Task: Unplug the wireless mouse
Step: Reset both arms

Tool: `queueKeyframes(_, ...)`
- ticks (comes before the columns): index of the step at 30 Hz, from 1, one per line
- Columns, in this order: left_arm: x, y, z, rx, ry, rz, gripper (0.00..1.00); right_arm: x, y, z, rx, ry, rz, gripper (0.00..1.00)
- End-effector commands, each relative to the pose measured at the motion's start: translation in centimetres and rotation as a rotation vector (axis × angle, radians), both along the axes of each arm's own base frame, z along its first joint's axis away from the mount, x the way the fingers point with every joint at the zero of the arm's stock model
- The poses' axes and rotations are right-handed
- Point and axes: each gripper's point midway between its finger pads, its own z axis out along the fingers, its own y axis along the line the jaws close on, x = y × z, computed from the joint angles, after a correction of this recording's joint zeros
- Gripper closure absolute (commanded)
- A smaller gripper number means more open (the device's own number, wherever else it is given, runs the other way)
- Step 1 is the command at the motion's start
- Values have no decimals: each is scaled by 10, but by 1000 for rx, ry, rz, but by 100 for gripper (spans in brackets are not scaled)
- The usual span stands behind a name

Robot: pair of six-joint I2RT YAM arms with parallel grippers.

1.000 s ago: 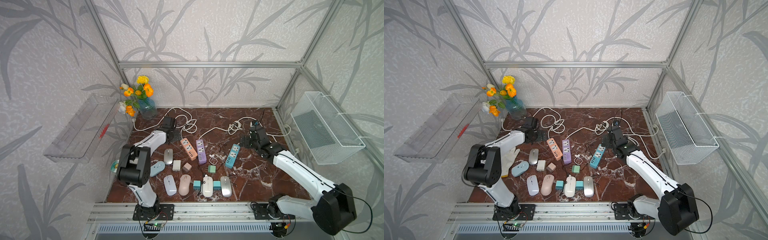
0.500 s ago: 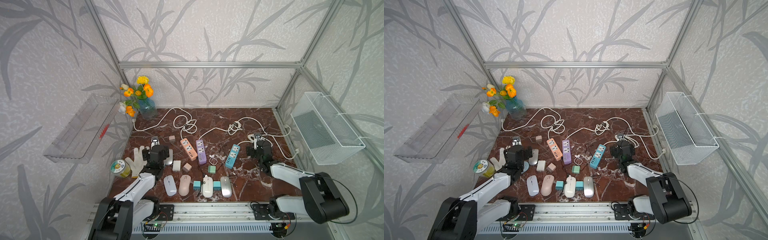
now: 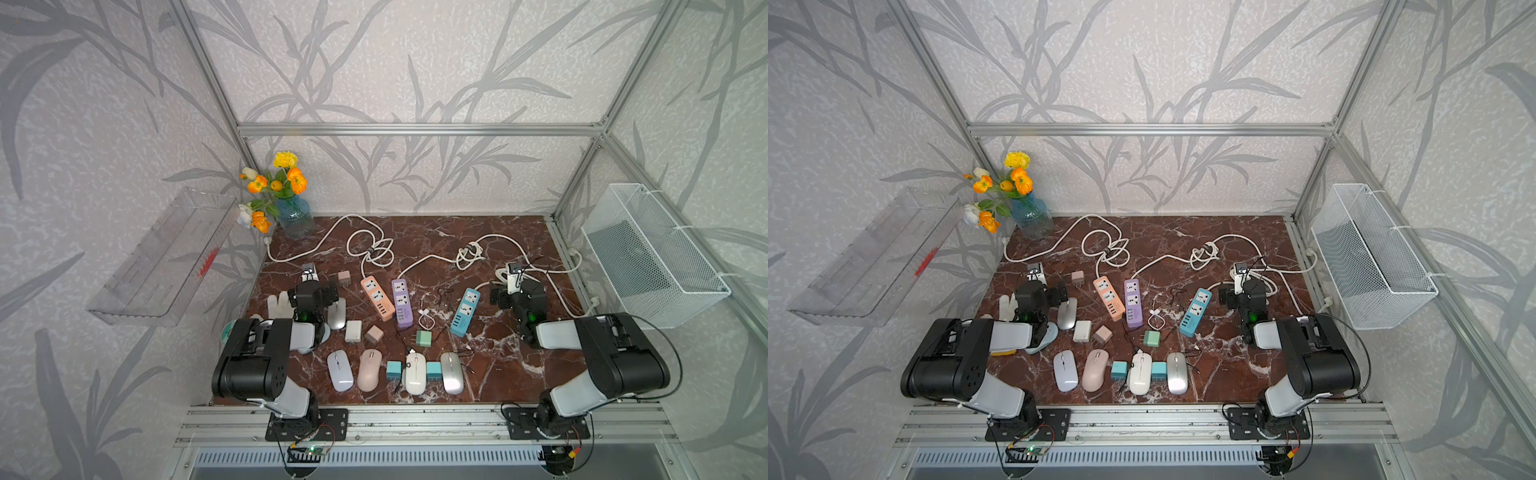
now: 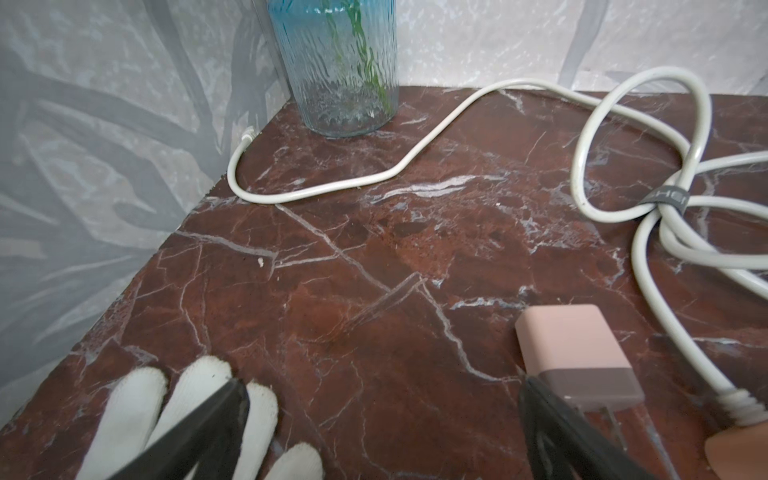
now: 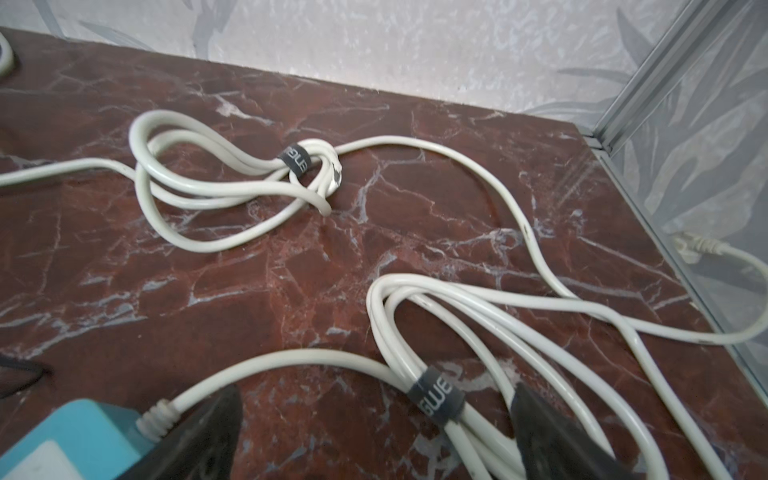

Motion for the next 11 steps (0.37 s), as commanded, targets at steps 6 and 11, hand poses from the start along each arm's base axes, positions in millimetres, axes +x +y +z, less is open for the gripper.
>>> queueKeyframes(6, 8, -2, 11, -25, -26, -16, 0, 7, 3, 13, 15, -21, 11, 1)
queueKeyframes(11, 7, -4, 11, -21, -30, -29, 0, 7, 3, 13, 13, -17, 13, 1)
